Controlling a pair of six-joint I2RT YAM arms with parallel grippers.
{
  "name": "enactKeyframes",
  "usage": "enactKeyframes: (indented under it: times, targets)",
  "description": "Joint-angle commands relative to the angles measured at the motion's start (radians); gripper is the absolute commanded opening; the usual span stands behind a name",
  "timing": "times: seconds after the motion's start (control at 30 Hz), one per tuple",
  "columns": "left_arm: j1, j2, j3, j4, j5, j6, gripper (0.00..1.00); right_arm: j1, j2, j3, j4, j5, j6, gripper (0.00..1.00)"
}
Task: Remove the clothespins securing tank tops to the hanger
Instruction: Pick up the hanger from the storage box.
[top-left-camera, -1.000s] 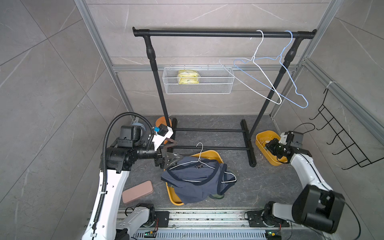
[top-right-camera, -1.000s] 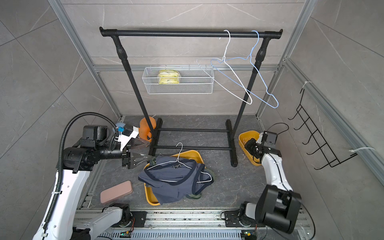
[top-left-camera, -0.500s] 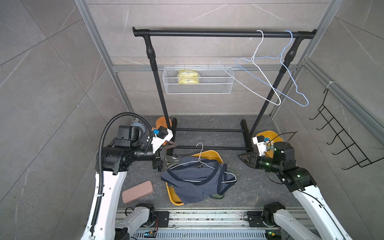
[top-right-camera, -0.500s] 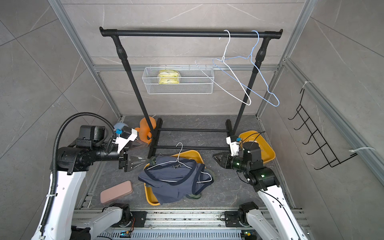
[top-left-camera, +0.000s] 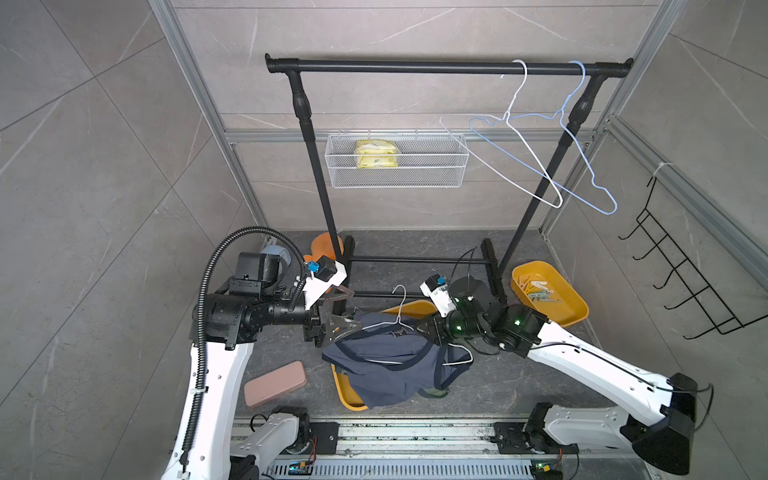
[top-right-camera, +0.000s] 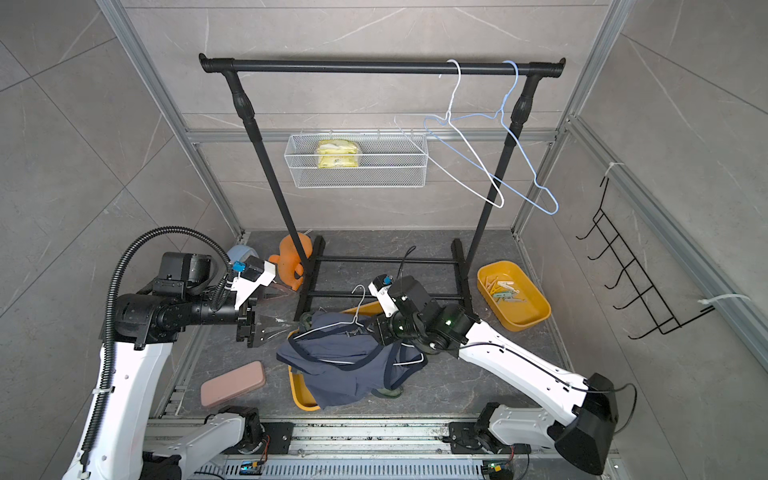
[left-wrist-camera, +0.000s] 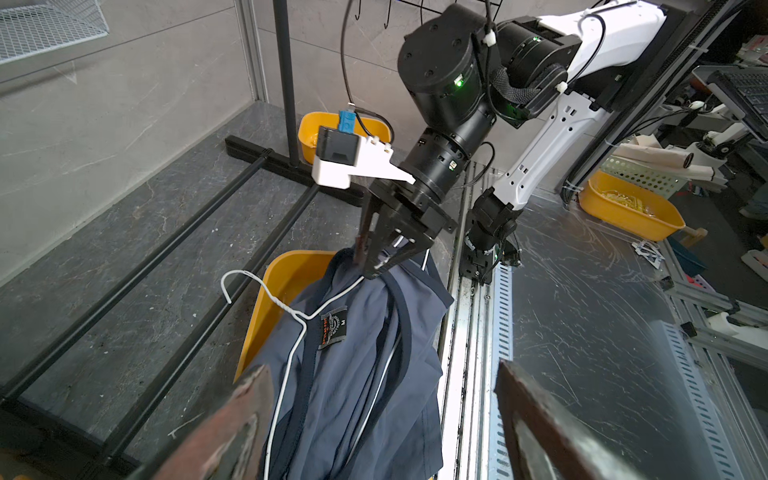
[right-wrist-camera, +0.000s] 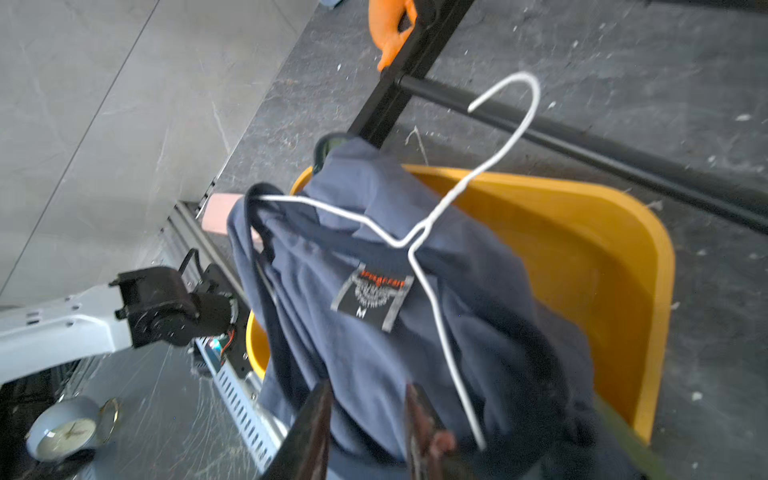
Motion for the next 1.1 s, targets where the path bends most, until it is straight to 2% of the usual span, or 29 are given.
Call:
enactKeyframes:
  times: [0.0, 0.13, 0.27, 0.57, 1.07]
  targets:
    - [-0.004, -0.013, -0.004, -0.019, 0.015, 0.035, 0.86, 0.004, 0.089, 0.069, 0.007, 0.132, -0.032, 0.34]
    - [-0.003, -0.007, -0.012, -0.028, 0.019, 0.054, 0.86, -0.007, 0.186, 0.090, 0.062, 0.102, -0.019, 0.37]
    - [-0.004, -0.006, -0.020, -0.039, 0.028, 0.072, 0.86, -0.048, 0.228, 0.062, 0.134, 0.075, 0.056, 0.38]
    - [-0.004, -0.007, -0.043, -0.053, 0.034, 0.095, 0.86, -0.154, 0.266, -0.067, 0.384, -0.193, 0.174, 0.40]
    - [-0.005, -0.022, -0.064, -0.074, 0.042, 0.116, 0.86, -0.177, 0.370, -0.117, 0.607, -0.360, 0.255, 0.37]
